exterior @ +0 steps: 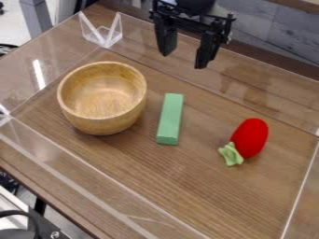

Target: Put the green stick in the brown bowl

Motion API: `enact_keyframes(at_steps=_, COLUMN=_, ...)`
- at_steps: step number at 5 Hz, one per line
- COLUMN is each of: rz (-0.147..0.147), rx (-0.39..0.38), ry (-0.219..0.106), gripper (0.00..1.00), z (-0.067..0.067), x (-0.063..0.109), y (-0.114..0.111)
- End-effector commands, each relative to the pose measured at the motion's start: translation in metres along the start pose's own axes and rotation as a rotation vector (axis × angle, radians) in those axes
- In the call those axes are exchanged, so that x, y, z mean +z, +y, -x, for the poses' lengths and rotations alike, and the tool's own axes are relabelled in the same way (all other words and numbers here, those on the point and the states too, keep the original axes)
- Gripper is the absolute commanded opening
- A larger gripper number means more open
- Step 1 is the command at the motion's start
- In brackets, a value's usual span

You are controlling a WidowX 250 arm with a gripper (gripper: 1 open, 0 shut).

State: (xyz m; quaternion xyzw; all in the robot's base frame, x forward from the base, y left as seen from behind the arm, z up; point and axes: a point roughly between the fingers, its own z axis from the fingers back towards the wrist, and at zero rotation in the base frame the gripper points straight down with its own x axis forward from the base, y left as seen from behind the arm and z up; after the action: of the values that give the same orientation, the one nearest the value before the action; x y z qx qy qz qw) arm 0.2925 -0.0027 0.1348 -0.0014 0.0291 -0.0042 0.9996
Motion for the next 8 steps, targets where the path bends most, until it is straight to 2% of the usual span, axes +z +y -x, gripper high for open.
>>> enact_keyframes(at_steps=1, rz=0.007, rx=0.025, ry=0.026, gripper=1.00, z=0.007, x=-0.015, y=0.001)
enact_keyframes(at_steps=2, rz=0.015, rx=0.038, ry=0.047, gripper=1.00, z=0.006, x=-0.035, y=0.025)
enact_keyframes(at_steps=3, rz=0.040, rx=0.042, ry=0.050, gripper=1.00, z=-0.003, x=-0.048, y=0.042)
enact_keyframes(at_steps=5, rz=0.064, rx=0.134, ry=0.041, gripper=1.00, z=0.001, x=-0.072, y=0.015)
enact_keyframes(at_steps=6, rz=0.066, rx=0.160, ry=0.040, gripper=1.00, z=-0.005, x=-0.084, y=0.016)
enact_keyframes(at_steps=7, rz=0.068, rx=0.197, ry=0.040, gripper=0.00, z=-0.007, x=-0.093, y=0.021)
enact_keyframes(at_steps=8, rz=0.072, rx=0.186, ry=0.041, gripper=0.00, z=-0.008, x=-0.096, y=0.023)
